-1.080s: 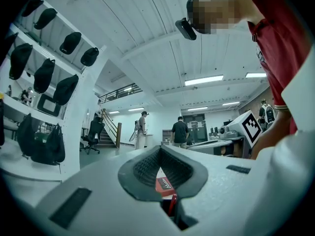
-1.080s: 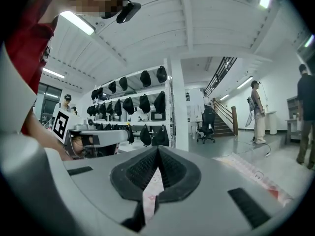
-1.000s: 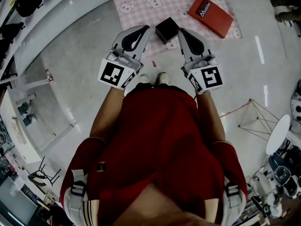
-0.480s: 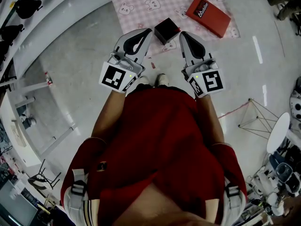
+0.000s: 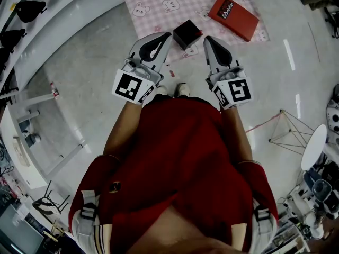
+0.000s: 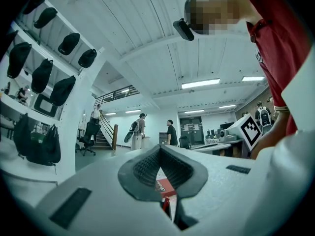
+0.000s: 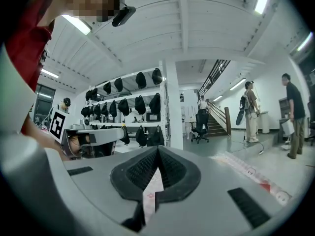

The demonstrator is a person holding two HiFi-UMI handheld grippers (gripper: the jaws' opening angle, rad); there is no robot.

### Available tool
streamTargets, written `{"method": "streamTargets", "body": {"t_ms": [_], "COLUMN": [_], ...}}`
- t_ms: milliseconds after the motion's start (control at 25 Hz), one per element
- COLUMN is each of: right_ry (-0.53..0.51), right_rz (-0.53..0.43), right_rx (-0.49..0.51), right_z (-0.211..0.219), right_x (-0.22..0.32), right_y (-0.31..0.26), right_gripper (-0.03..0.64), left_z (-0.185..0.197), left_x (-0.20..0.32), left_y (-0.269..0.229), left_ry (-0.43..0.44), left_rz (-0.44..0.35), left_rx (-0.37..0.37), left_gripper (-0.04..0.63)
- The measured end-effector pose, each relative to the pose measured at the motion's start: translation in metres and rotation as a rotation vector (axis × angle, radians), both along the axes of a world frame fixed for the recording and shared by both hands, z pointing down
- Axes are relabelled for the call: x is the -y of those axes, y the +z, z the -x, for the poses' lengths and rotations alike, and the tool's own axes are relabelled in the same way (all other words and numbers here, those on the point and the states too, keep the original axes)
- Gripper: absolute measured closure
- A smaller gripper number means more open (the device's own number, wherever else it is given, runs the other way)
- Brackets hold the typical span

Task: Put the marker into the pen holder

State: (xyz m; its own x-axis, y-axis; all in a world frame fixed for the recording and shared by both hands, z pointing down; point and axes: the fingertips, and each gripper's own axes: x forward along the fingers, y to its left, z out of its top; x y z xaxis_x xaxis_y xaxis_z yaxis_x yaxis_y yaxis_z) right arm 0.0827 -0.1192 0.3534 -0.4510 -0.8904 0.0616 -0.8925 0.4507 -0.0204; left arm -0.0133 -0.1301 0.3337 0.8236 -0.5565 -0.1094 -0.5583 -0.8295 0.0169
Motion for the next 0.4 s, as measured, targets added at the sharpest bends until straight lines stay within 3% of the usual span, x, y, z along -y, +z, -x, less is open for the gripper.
{"method": "streamTargets", "body": {"t_ms": [400], "right_ry": [0.023], "right_rz": [0.017], "right_rx": [-0.009], "right_z": [-0.0059], "right_x": [0.0036], "right_y": [0.0060], "right_gripper": [0.618], "left_z": [0.0012], "left_x": [0.0021], "left_y": [-0.0004], "left_ry": [0.007], "left_rz": [0.000], "left_rx": [0.001], "left_gripper": [0.589]}}
